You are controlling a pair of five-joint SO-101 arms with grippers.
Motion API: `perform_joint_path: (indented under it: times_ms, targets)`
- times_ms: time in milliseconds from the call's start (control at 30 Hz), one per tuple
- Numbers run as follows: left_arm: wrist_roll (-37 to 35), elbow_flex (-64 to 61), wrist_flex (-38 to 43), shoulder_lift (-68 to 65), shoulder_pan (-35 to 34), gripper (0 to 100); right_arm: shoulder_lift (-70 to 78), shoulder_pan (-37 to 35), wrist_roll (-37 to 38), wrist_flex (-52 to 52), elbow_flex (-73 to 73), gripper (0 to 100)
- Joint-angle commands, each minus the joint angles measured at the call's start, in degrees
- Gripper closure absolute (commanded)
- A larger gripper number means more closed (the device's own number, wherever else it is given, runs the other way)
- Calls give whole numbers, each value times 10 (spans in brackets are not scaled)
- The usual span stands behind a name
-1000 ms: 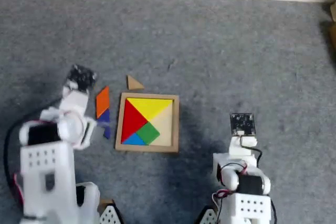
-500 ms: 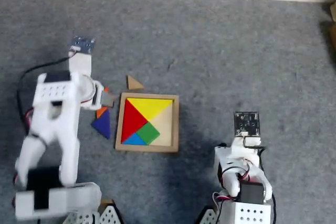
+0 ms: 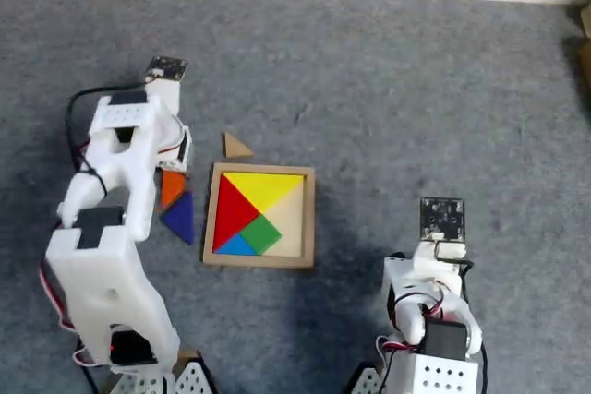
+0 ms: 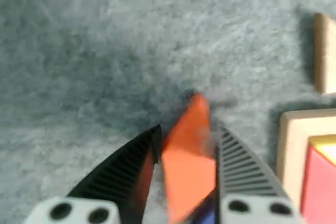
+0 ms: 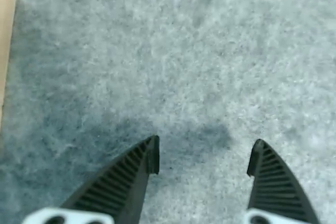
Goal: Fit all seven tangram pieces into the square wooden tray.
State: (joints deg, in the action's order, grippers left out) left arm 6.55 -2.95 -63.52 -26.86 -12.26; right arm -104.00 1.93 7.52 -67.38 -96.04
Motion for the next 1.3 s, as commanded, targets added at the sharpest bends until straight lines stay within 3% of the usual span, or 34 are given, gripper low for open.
perform_joint_path:
  times_ms: [0, 400, 533, 700, 833, 1133, 1267]
  targets:
    - [-1, 63, -33, -19, 15, 907, -2, 10, 6, -2, -74, 728]
    - [-5, 114, -149, 107, 119, 972, -2, 11, 6, -2, -74, 728]
    - [-2, 116, -188, 171, 117, 962, -2, 11, 6, -2, -74, 728]
    - [11, 114, -291, 279, 53, 845, -2, 11, 6, -2, -74, 728]
    - [106, 92, -359, 372, -17, 803, -2, 11, 6, -2, -74, 728]
    - [334, -129, -360, 510, -181, 799, -2, 11, 6, -2, -74, 728]
    - [398, -209, -294, 517, -262, 741, -2, 11, 6, -2, -74, 728]
